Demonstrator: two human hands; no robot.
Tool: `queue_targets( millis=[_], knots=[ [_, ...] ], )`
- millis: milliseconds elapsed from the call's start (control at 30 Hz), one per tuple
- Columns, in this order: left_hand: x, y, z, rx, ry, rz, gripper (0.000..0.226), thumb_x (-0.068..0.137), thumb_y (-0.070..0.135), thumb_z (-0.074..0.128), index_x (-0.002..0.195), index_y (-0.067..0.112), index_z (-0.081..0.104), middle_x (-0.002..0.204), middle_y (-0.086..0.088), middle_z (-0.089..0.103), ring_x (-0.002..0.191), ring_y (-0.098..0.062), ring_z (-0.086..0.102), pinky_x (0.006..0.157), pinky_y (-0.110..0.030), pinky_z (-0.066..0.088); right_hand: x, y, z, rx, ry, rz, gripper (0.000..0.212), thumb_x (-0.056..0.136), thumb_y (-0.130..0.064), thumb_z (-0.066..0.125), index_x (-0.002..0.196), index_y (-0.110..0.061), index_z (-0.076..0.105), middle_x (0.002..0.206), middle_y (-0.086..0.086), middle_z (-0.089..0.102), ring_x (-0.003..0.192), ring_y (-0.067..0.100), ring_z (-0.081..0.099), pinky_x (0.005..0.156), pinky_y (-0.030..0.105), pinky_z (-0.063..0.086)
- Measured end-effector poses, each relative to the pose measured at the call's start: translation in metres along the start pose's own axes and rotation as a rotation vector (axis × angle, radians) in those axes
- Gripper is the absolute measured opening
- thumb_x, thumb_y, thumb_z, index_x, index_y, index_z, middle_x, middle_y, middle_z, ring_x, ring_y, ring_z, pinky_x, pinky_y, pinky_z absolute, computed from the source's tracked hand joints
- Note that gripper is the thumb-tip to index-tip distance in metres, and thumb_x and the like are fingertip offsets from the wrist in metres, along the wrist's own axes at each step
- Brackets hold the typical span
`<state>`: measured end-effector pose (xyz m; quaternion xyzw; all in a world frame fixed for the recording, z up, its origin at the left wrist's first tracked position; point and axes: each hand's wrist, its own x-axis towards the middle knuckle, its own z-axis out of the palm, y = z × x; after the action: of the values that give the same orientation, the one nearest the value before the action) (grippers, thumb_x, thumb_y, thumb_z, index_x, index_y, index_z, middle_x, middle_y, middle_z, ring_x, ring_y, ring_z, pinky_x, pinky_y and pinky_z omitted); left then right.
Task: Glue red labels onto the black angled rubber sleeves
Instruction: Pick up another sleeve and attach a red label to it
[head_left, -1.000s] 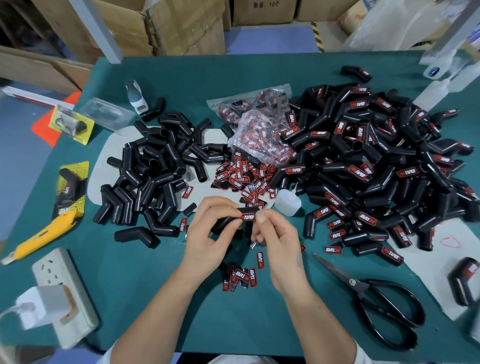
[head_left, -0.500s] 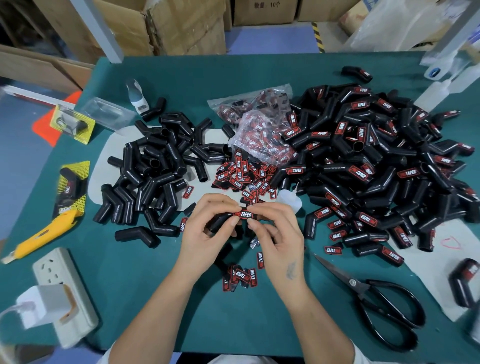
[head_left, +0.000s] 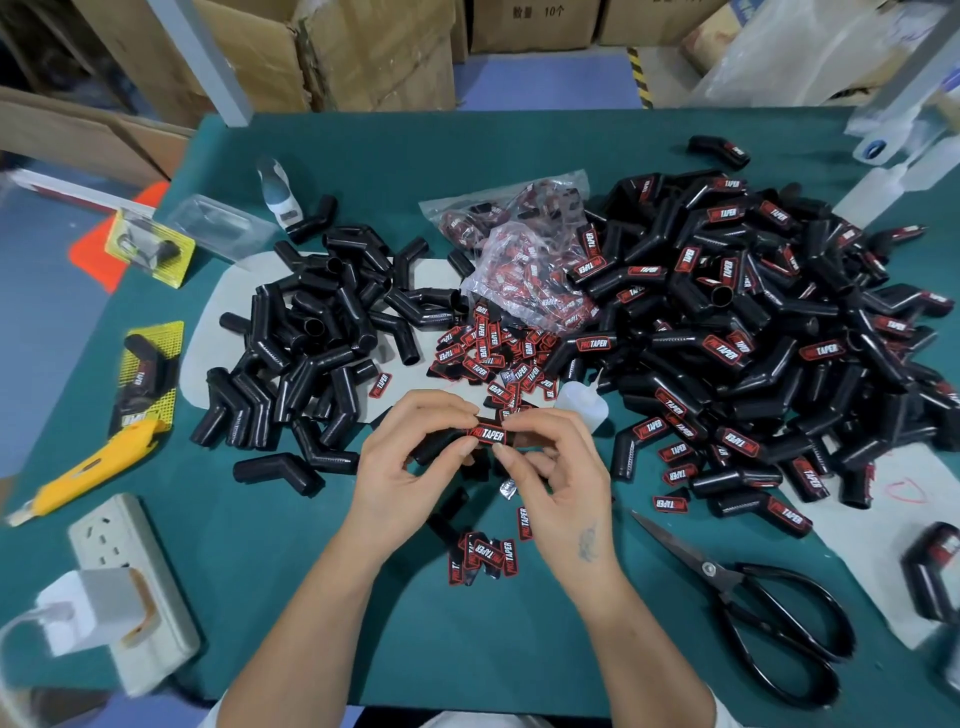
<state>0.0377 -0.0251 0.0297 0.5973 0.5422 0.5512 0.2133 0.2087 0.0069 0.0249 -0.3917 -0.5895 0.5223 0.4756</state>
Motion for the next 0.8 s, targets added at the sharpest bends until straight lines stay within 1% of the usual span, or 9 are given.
queue_targets(
  millis=[100,233,367,467,533,633,700,800],
  knots=[
    [0.000,0.000,-0.001,0.009,-0.017,-0.010,0.009,0.095,0.012,0.070,0.102,0.016,0.074,0.110,-0.007,0.069,0.106,-0.017,0.068,0.097,-0.026,0.051,0.000,0.003,-0.001,-0.016,-0.014,-0.006,0.018,0.097,-0.009,0.073,0.110,-0.021,0.074,0.117,-0.005,0.062,0.108,0.027,0.067,0.089,0.032,0.058],
    [0.000,-0.002,-0.001,0.029,-0.029,-0.017,0.009,0.094,0.012,0.072,0.103,0.012,0.074,0.109,-0.007,0.069,0.107,-0.015,0.067,0.099,-0.024,0.050,0.001,0.006,-0.001,-0.031,-0.007,0.016,0.020,0.096,0.000,0.073,0.109,-0.015,0.076,0.116,-0.005,0.064,0.111,0.026,0.067,0.090,0.031,0.059],
    [0.000,-0.003,-0.002,0.054,-0.023,-0.009,0.010,0.093,0.014,0.074,0.102,0.011,0.075,0.108,-0.007,0.071,0.107,-0.014,0.068,0.099,-0.024,0.049,0.000,0.006,-0.002,-0.049,-0.008,-0.003,0.020,0.096,0.002,0.072,0.108,-0.013,0.076,0.117,-0.004,0.065,0.113,0.026,0.068,0.088,0.030,0.059],
    [0.000,-0.004,-0.002,0.055,-0.024,0.013,0.009,0.094,0.014,0.073,0.102,0.017,0.074,0.110,-0.004,0.070,0.108,-0.015,0.067,0.099,-0.025,0.049,0.001,0.007,0.000,0.004,-0.040,0.003,0.021,0.097,-0.007,0.072,0.112,-0.021,0.073,0.118,-0.004,0.061,0.111,0.024,0.066,0.091,0.029,0.057],
    [-0.002,-0.005,0.000,0.059,-0.019,0.029,0.012,0.094,0.013,0.073,0.104,0.019,0.072,0.112,0.000,0.068,0.108,-0.016,0.067,0.099,-0.025,0.048,0.001,0.009,0.000,0.115,-0.081,0.078,0.023,0.097,-0.019,0.071,0.118,-0.029,0.068,0.119,0.000,0.058,0.111,0.021,0.063,0.094,0.030,0.053],
    [-0.006,-0.006,0.005,0.066,-0.013,0.046,0.020,0.094,0.011,0.074,0.110,0.022,0.068,0.117,0.008,0.066,0.110,-0.015,0.067,0.098,-0.025,0.048,-0.001,0.013,0.000,0.287,-0.142,0.214,0.030,0.099,-0.031,0.073,0.125,-0.025,0.061,0.117,-0.002,0.065,0.112,0.016,0.061,0.096,0.026,0.050],
    [-0.008,-0.007,0.008,0.069,-0.008,0.063,0.024,0.093,0.011,0.074,0.112,0.022,0.066,0.120,0.013,0.065,0.111,-0.013,0.067,0.098,-0.023,0.048,-0.003,0.014,0.002,0.381,-0.153,0.261,0.034,0.098,-0.034,0.075,0.125,-0.023,0.059,0.114,-0.006,0.067,0.106,0.011,0.062,0.095,0.024,0.050],
    [-0.010,-0.007,0.010,0.058,-0.002,0.069,0.033,0.093,0.010,0.074,0.115,0.030,0.061,0.123,0.018,0.064,0.111,-0.012,0.067,0.098,-0.023,0.049,-0.003,0.013,0.005,0.447,-0.143,0.301,0.035,0.096,-0.035,0.077,0.123,-0.023,0.059,0.111,-0.007,0.067,0.099,0.008,0.063,0.092,0.023,0.050]
  ],
)
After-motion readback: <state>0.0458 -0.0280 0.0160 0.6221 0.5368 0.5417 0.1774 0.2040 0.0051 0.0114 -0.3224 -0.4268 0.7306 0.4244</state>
